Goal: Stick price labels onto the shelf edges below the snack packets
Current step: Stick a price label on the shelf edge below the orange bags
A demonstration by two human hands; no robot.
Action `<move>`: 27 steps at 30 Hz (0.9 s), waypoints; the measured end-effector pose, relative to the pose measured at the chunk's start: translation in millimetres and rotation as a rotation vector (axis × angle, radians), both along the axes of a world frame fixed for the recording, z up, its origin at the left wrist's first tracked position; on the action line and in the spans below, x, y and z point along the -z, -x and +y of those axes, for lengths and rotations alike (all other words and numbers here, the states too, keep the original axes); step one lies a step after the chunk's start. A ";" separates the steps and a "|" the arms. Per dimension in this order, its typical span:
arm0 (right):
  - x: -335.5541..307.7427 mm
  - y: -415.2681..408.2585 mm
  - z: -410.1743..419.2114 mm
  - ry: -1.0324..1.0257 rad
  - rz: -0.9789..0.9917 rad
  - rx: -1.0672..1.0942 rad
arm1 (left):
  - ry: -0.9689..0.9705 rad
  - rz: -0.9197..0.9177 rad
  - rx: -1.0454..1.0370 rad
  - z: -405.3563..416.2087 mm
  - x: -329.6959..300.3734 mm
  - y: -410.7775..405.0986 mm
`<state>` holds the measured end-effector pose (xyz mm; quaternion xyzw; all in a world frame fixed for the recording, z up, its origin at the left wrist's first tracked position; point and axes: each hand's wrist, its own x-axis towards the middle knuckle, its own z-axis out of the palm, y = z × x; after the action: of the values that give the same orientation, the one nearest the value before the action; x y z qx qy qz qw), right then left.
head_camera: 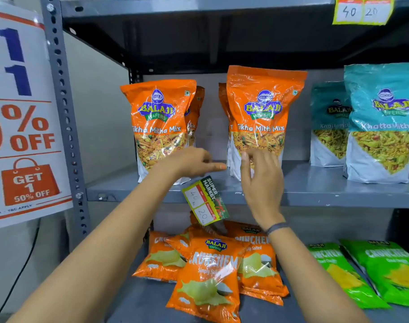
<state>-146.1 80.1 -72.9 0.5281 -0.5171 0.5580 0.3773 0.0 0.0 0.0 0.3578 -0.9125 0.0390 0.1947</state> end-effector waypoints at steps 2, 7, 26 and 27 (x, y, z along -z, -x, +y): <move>20.6 -7.5 6.2 -0.061 -0.060 0.038 | 0.004 -0.047 -0.022 3.4 10.2 -3.5; 69.3 -25.2 8.0 -0.405 -0.186 0.014 | 0.050 -0.092 -0.077 3.8 31.6 -2.5; 60.4 -12.5 5.6 -0.459 -0.098 -0.090 | 0.226 0.074 -0.174 17.4 90.2 -26.1; 59.7 -13.2 4.9 -0.463 -0.053 -0.049 | 0.255 0.076 -0.193 18.4 92.9 -24.9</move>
<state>-133.0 85.0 -132.6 0.5981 -0.6281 0.4472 0.2186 24.9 18.4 -92.9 0.4173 -0.8534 0.1596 0.2685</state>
